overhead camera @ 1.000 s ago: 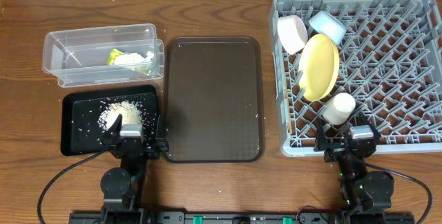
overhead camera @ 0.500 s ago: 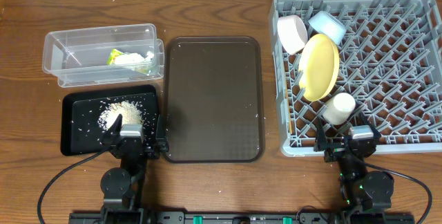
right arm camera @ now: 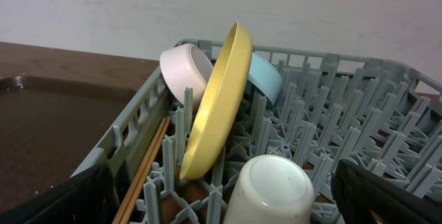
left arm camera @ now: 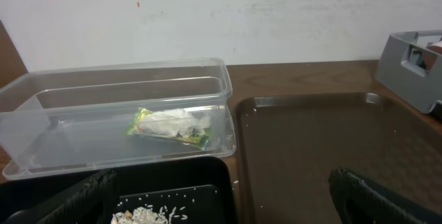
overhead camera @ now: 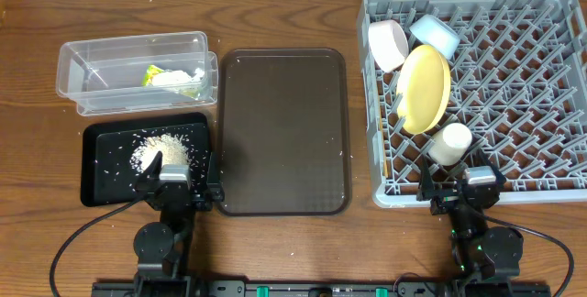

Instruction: Sort waste into correct bins and load items into the dishwasher rack

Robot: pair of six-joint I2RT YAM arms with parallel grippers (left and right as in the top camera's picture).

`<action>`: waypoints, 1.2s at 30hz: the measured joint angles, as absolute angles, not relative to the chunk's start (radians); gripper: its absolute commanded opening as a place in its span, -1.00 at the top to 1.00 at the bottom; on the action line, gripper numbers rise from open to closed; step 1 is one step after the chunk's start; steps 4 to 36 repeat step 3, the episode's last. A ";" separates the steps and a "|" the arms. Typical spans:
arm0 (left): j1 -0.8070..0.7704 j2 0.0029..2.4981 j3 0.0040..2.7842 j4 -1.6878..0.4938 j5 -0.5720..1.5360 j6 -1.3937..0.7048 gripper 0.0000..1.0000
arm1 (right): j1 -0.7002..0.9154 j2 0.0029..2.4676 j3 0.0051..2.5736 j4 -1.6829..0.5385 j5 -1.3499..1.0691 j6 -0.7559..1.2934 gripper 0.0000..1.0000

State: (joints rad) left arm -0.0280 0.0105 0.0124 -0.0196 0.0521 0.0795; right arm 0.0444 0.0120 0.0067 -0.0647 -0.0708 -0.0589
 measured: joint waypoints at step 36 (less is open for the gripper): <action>-0.028 0.010 0.012 -0.020 0.052 0.080 -0.99 | 0.044 0.012 0.007 -0.065 -0.071 -0.059 -0.99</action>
